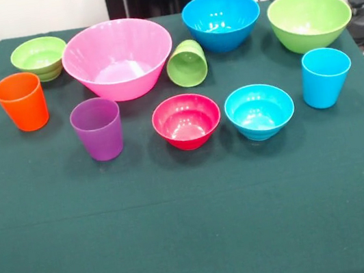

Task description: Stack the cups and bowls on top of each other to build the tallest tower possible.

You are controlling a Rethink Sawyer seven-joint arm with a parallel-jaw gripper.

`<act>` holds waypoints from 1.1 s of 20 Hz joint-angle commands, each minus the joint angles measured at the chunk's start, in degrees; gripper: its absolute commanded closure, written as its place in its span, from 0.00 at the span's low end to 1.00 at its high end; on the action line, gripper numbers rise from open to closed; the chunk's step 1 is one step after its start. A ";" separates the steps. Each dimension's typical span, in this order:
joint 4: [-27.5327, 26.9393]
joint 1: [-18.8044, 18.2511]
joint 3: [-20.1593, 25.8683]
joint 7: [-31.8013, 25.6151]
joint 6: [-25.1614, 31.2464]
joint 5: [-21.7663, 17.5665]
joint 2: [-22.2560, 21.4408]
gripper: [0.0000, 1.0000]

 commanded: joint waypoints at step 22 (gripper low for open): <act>-6.05 2.16 -3.60 25.43 2.13 22.63 28.86 0.00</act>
